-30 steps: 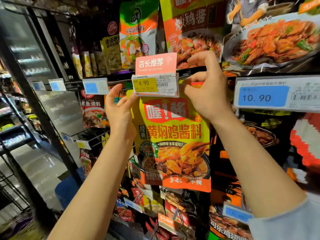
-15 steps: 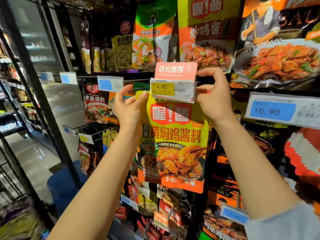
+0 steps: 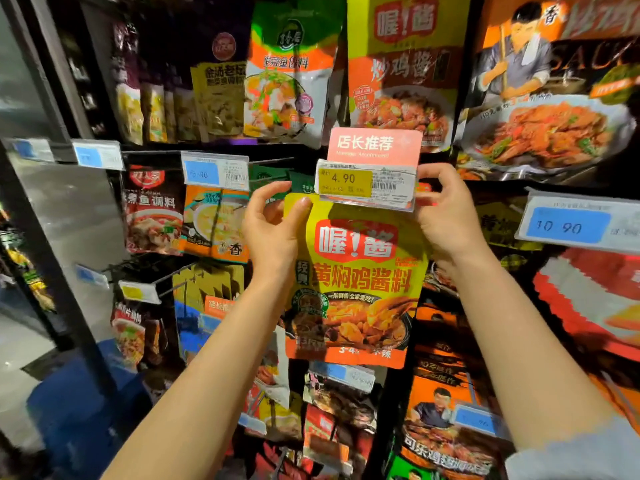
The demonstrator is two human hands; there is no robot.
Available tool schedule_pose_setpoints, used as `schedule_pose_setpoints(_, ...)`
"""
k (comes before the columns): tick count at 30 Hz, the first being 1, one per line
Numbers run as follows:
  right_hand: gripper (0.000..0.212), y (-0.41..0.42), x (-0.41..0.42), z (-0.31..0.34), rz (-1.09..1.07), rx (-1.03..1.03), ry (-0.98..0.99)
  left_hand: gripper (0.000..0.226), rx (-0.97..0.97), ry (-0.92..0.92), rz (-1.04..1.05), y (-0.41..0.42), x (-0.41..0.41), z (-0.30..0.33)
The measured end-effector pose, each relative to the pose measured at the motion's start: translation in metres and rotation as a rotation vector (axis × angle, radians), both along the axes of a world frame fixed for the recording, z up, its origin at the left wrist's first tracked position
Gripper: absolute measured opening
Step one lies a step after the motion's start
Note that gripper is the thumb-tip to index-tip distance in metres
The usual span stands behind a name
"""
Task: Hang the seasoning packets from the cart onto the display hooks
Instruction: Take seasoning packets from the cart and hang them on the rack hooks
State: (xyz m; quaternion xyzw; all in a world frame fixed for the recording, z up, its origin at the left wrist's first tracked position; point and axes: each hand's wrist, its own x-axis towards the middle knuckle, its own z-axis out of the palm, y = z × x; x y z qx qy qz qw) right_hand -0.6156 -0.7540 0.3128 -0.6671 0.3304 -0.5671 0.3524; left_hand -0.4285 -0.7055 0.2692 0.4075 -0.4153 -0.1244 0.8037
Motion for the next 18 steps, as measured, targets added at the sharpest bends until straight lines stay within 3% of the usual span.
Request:
schedule_pose_setpoints(4,0.043,-0.005,0.004,-0.006,-0.105,-0.056,0.028,0.025,0.024,-0.058,0.011,-0.018,0.006,-0.007)
schedule_pose_setpoints(9,0.03,-0.019,0.006,-0.013,-0.179,-0.016,-0.026,0.017,0.091,-0.23,0.043,-0.035,0.005,-0.008)
schedule_pose_setpoints(13,0.025,-0.026,0.01,-0.028,-0.306,-0.059,0.034,0.049,0.146,-0.475,-0.007,-0.032,0.012,-0.025)
schedule_pose_setpoints(18,0.053,-0.014,0.014,-0.063,-0.481,-0.164,0.072,0.08,0.324,-0.64,-0.084,-0.034,0.023,-0.057)
